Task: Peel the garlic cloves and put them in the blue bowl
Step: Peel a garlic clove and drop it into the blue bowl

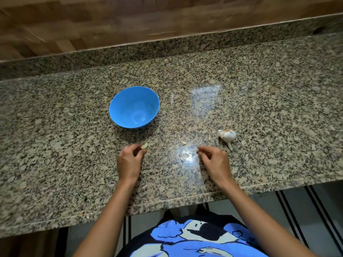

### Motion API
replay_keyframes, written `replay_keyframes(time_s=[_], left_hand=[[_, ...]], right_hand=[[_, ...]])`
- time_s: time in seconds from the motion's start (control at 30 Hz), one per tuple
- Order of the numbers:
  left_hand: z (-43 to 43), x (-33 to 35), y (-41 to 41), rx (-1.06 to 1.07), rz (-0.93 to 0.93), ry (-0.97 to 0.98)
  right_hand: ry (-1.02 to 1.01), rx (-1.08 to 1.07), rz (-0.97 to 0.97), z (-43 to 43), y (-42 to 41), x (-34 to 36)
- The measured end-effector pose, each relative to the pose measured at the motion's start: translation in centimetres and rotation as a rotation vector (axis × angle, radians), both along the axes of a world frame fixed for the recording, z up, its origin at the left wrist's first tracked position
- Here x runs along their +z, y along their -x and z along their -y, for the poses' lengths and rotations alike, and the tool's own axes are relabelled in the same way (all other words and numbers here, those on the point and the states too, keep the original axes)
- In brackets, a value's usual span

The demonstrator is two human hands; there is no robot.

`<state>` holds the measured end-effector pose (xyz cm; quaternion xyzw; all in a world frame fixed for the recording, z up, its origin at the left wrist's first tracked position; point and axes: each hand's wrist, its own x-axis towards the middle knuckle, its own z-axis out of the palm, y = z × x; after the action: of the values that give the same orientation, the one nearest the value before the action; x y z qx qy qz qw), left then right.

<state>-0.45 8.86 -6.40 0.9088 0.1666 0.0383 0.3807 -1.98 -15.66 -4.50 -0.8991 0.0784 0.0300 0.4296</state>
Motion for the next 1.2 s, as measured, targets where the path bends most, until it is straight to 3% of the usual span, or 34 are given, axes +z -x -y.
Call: replay_keyframes(time_s=[0.13,0.23,0.3,0.37,0.43,0.6,0.73,0.83,0.93,1.07,1.2], left_hand=[[-0.3,0.1,0.0,-0.035,-0.039,-0.085],[2.6,1.3,0.8,-0.072,0.141,-0.094],[5.9,1.7,1.1,-0.304,0.138,-0.008],[8.6,0.8,0.6,-0.532,0.006,-0.012],[10.0,0.0,-0.8,-0.639,-0.054,-0.047],[10.5,-0.6,-2.0,-0.990,-0.015,-0.157],[7.8,-1.1,-1.5,-1.225,0.084,-0.293],[4.5,-0.5,-0.5,-1.262,0.065,-0.390],[1.7,0.6,0.6,-1.217,0.027,-0.330],[-0.2,0.5,1.9,-1.175,0.271,-0.416],[-0.2,0.7,2.9,-1.029,0.342,-0.488]], right_hand=[[-0.018,-0.021,0.100,0.1,0.5,-0.7],[-0.025,-0.049,0.152,0.5,1.0,-0.6],[-0.030,-0.083,0.165,0.6,1.3,-0.7],[-0.080,-0.134,0.142,0.8,1.5,-0.8],[-0.163,-0.187,0.107,0.8,1.8,-0.7],[-0.338,-0.330,0.096,1.1,1.9,-0.7],[-0.330,-0.334,0.099,1.0,1.8,-0.6],[-0.328,-0.300,0.103,0.1,1.9,-0.3],[-0.347,-0.279,0.095,-1.0,1.9,-0.3],[-0.397,-0.312,0.093,-2.2,2.1,-0.1],[-0.491,-0.373,0.025,-3.0,2.8,-0.2]])
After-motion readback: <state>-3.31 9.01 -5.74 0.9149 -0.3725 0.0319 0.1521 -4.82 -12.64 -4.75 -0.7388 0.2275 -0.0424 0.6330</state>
